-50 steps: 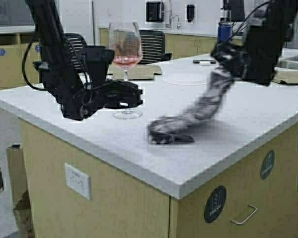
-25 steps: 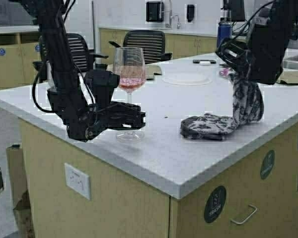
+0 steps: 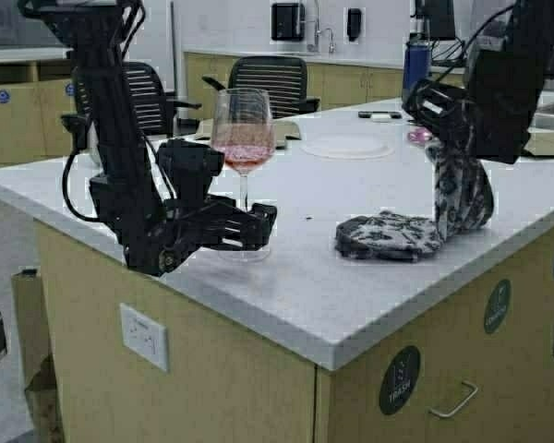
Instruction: Get the cloth and wipe up the spill under the wine glass
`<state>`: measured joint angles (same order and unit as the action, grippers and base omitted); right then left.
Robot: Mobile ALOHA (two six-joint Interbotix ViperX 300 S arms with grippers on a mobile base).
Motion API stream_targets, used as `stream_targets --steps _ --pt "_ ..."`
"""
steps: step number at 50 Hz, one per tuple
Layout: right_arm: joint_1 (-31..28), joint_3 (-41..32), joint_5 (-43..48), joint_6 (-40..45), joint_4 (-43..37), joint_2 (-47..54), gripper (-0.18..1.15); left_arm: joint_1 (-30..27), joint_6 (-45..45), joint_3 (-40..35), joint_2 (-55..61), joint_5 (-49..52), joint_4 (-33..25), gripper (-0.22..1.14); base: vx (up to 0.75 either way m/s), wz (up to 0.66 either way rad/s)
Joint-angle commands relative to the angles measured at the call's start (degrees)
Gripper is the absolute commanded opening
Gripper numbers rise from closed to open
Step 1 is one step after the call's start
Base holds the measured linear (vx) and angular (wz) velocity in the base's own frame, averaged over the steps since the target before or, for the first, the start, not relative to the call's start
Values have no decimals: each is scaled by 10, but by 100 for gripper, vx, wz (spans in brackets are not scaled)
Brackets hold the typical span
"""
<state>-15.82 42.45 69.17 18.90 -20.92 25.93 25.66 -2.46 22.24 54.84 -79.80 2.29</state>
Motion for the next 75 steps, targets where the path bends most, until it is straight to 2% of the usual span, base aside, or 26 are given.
stream_targets --steps 1,12,20,26,35,42,47,62,75 --pt "-1 5 8 -1 12 -23 7 1 -2 40 -20 -42 -2 100 0 0" --pt "-2 85 12 -7 18 -62 7 1 -1 207 -56 -162 -15 100 0 0" --pt "-5 144 -5 -29 61 -112 7 2 1 325 -127 -173 -18 100 0 0" --pt "-5 158 -80 -54 91 -168 7 2 1 390 -204 -167 -30 100 0 0" --pt "-5 149 -257 -101 127 -271 7 2 4 443 -326 -106 -44 100 0 0" --pt "-4 121 -369 -138 137 -336 7 2 7 448 -440 6 -54 100 0 0" --pt "-4 99 -418 -165 139 -370 7 2 5 438 -522 91 -70 100 0 0" --pt "-4 18 -558 -213 138 -448 7 1 6 324 -713 422 -79 100 0 0" --pt "-5 -21 -620 -214 139 -512 7 2 3 241 -807 542 -79 100 0 0"
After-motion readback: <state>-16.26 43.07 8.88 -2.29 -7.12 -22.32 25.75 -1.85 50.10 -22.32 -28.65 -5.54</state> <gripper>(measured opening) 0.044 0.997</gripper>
